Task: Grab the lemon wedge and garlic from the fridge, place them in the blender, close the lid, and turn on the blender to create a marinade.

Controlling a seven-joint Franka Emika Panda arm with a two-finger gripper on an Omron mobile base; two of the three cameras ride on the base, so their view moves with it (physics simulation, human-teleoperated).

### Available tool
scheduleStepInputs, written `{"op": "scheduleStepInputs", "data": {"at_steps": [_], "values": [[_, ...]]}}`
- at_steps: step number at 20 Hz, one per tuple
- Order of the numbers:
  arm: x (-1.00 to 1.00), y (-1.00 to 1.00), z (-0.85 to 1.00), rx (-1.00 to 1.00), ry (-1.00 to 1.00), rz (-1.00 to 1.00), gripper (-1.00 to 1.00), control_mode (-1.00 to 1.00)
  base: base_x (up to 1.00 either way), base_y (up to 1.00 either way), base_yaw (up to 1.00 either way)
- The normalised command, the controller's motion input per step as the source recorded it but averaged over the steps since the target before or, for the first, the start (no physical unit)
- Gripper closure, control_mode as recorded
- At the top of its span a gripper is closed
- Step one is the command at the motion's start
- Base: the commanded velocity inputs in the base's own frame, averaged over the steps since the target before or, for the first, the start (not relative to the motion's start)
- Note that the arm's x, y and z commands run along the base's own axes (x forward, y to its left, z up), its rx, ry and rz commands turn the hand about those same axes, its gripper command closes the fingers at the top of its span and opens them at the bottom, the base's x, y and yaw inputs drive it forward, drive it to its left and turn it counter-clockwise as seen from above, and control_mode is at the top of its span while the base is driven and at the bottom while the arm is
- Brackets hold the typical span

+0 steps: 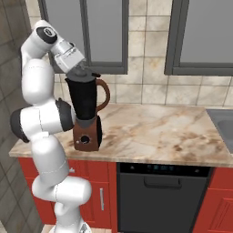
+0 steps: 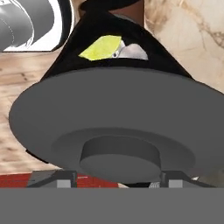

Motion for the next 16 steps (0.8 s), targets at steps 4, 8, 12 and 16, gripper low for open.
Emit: {"op": "scheduleStepInputs", "data": {"at_steps": [4,8,12,16], "values": [[-0.04,0.26,-0.01,-0.21,0.00,0.07,1.00,-1.00,0.00,0.00,0.00],[0.00,-0.09,0.00,-0.10,-0.01,0.01,1.00,-1.00,0.00,0.00,0.00],[0.00,-0.22,0.00,-0.05,-0.01,0.01,1.00,-1.00,0.00,0.00,0.00],[0.00,-0.12,-0.07,-0.03,0.00,0.00,1.00,-1.00,0.00,0.00,0.00]]}}
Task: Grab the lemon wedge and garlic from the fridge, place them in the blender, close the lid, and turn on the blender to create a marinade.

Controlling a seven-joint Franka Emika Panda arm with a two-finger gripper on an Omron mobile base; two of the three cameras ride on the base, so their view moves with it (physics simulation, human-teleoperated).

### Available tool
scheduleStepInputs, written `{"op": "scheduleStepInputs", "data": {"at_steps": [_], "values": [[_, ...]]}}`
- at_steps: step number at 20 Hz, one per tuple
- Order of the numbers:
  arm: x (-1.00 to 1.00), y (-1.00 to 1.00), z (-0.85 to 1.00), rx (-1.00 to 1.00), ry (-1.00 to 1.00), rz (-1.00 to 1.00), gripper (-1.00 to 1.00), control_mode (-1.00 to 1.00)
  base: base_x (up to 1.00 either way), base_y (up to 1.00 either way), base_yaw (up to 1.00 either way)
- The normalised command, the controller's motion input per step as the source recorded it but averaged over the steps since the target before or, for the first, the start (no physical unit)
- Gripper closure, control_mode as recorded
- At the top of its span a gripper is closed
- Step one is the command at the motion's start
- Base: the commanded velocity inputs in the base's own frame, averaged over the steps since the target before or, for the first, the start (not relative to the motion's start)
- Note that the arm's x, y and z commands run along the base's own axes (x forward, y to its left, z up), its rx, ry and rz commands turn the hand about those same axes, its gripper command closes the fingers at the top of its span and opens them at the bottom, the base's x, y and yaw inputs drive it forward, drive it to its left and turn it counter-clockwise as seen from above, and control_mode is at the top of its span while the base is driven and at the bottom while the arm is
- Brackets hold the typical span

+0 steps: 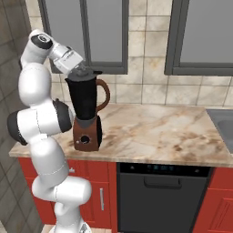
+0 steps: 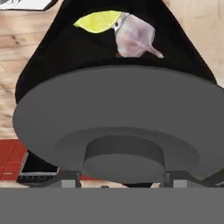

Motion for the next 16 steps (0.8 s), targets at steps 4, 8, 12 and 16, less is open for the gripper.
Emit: {"op": "scheduleStepInputs", "data": {"at_steps": [4,8,12,16], "values": [[-0.12,0.21,-0.31,-0.07,0.09,0.00,1.00,-1.00,0.00,0.00,0.00],[-0.04,0.36,-0.31,0.01,0.11,0.00,1.00,-1.00,0.00,0.00,0.00],[-0.05,0.25,-0.77,0.01,0.08,0.00,1.00,-1.00,0.00,0.00,0.00],[-0.04,0.08,-0.22,0.05,0.03,0.00,1.00,-1.00,0.00,0.00,0.00]]}}
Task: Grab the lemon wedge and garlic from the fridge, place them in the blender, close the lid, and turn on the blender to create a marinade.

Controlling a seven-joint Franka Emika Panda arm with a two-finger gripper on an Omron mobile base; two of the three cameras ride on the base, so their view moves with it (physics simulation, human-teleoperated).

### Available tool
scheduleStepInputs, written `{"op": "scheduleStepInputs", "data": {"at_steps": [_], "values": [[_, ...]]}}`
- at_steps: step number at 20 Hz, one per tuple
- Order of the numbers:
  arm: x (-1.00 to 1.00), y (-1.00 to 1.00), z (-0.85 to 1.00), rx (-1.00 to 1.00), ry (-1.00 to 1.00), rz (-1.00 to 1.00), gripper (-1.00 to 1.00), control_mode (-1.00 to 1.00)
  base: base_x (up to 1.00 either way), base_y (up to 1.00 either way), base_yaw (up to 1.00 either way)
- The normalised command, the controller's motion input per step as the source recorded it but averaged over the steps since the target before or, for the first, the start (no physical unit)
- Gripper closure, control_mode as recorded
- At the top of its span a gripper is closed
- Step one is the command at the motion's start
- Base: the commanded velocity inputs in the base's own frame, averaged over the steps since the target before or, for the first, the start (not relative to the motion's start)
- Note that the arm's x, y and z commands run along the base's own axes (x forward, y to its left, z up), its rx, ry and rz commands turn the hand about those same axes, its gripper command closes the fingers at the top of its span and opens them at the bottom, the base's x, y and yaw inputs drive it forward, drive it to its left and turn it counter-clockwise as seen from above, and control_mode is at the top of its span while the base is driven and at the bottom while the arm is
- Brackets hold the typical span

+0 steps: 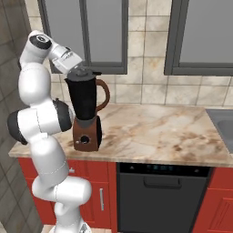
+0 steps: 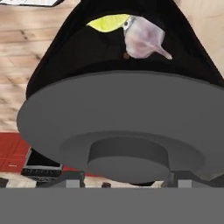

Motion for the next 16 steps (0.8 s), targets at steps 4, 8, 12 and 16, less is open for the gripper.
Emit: {"op": "scheduleStepInputs", "data": {"at_steps": [4,8,12,16], "values": [[-0.33,0.15,0.00,0.04,0.00,-0.19,1.00,-1.00,0.00,0.00,0.00],[-0.03,0.34,0.00,0.01,0.00,-0.34,1.00,-1.00,0.00,0.00,0.00],[0.06,0.04,0.03,0.09,0.04,-0.33,1.00,-1.00,0.00,0.00,0.00],[0.02,0.00,0.04,0.08,0.05,-0.21,1.00,-1.00,0.00,0.00,0.00]]}}
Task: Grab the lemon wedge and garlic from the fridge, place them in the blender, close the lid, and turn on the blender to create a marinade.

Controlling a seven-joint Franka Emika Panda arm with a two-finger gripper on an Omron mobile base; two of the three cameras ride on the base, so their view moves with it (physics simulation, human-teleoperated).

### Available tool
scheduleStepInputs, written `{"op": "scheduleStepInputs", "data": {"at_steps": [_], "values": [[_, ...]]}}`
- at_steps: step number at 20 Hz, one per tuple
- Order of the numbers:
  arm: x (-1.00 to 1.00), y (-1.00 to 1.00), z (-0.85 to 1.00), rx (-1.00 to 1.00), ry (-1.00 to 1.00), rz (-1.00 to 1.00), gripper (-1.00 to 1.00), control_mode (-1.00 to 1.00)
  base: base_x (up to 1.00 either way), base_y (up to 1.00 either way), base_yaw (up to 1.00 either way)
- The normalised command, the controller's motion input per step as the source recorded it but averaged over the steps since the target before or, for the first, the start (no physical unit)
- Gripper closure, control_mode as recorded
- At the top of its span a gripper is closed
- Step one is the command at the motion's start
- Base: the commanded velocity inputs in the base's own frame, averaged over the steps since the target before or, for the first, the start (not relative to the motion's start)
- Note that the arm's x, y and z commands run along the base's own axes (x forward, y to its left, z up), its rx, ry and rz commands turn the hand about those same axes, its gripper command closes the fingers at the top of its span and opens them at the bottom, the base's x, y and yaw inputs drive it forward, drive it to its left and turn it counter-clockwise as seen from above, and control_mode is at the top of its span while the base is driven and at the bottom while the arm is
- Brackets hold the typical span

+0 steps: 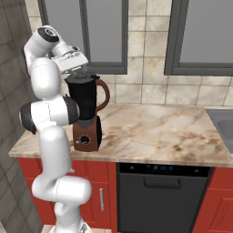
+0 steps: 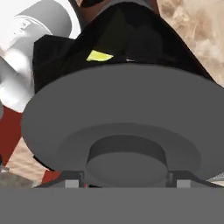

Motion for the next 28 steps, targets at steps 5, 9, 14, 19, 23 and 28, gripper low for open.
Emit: {"op": "scheduleStepInputs", "data": {"at_steps": [5,9,14,19,23,28], "values": [[0.03,0.00,-0.32,0.01,-0.03,-0.22,1.00,-1.00,0.00,0.00,0.00],[0.00,0.00,-0.77,0.00,-0.01,-0.18,1.00,-1.00,0.00,0.00,0.00],[0.00,-0.01,-0.02,0.05,0.00,-0.06,1.00,-1.00,0.00,0.00,0.00],[0.00,0.00,0.01,0.01,0.00,0.00,-1.00,-1.00,0.00,0.00,0.00],[-0.05,0.00,0.26,0.02,-0.07,0.00,-1.00,-1.00,0.00,0.00,0.00],[-0.20,0.02,0.27,0.02,-0.11,-0.02,-1.00,-1.00,0.00,0.00,0.00]]}}
